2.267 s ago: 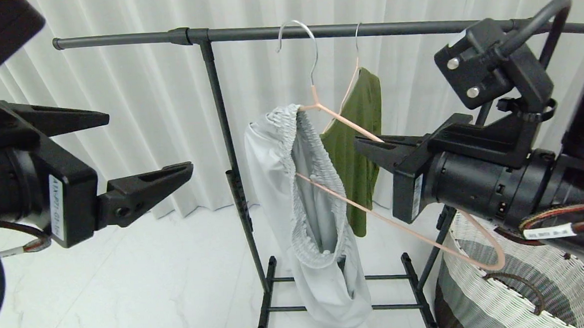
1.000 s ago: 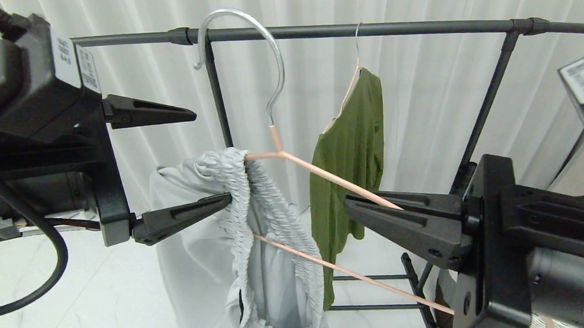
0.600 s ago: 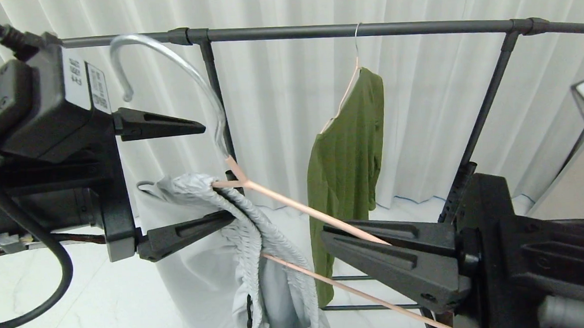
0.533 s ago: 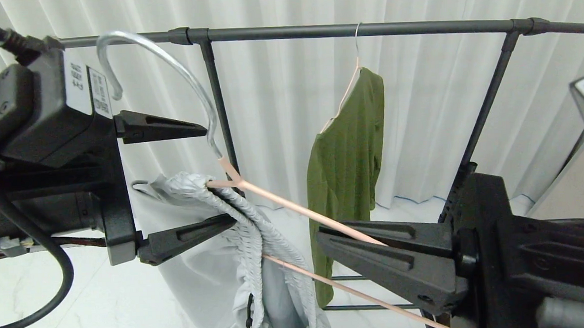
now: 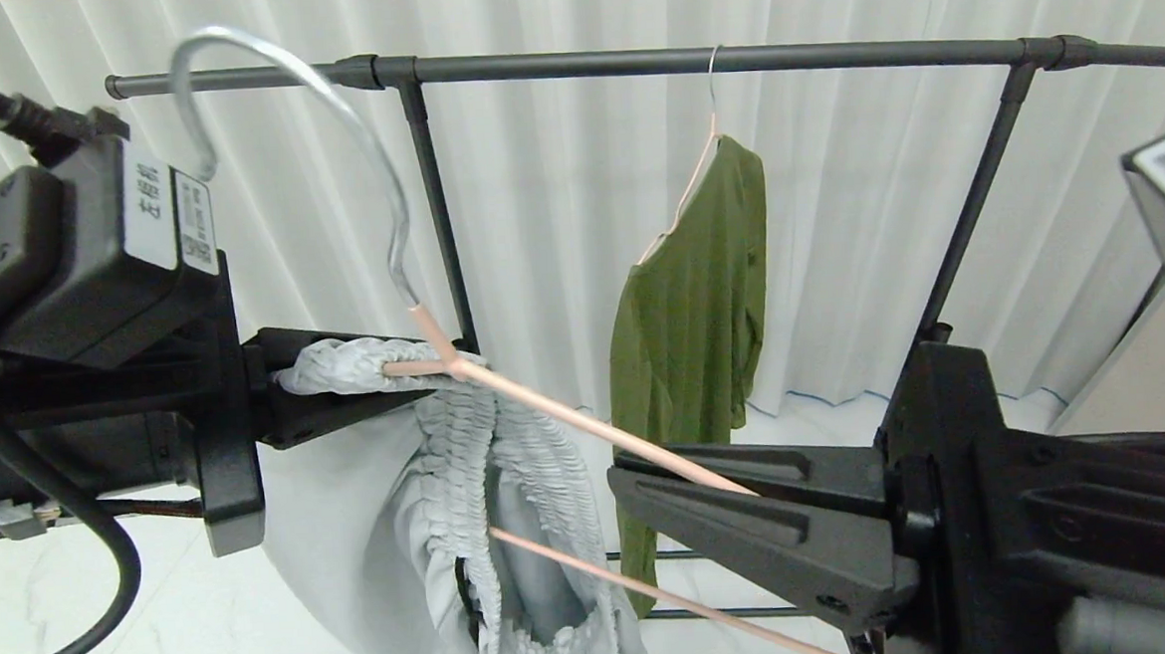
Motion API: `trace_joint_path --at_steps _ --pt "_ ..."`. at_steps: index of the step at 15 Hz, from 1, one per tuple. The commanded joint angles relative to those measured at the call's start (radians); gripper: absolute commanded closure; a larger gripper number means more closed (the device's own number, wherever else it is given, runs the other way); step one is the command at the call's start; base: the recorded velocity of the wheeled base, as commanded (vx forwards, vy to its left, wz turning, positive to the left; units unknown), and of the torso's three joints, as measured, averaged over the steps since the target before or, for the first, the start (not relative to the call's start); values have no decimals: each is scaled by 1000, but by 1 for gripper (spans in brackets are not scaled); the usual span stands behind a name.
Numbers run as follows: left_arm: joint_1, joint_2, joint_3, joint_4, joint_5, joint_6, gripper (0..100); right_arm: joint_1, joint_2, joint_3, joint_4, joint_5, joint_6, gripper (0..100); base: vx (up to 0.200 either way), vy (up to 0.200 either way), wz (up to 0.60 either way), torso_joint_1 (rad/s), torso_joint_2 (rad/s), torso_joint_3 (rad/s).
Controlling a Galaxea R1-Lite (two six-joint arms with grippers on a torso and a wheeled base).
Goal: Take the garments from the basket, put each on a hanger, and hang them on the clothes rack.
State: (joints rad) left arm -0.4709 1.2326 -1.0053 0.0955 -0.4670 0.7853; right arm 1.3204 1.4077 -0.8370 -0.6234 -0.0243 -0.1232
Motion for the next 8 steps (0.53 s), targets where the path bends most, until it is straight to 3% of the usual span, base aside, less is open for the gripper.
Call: trace_joint_path --at_steps 1,4,5,8 --pt "-2 -5 8 1 -2 -1 100 0 1 1 -1 -3 -1 100 0 0 0 0 0 0" --pt "0 -4 7 1 -1 -5 100 -3 -1 4 2 -5 -1 100 0 0 0 0 0 0" --pt "3 -5 10 1 4 -3 100 -7 -3 7 4 -8 0 0 0 0 0 0 0 0" --pt "6 -15 19 0 59 5 100 -75 -10 30 5 -29 -6 0 0 0 0 0 0 0"
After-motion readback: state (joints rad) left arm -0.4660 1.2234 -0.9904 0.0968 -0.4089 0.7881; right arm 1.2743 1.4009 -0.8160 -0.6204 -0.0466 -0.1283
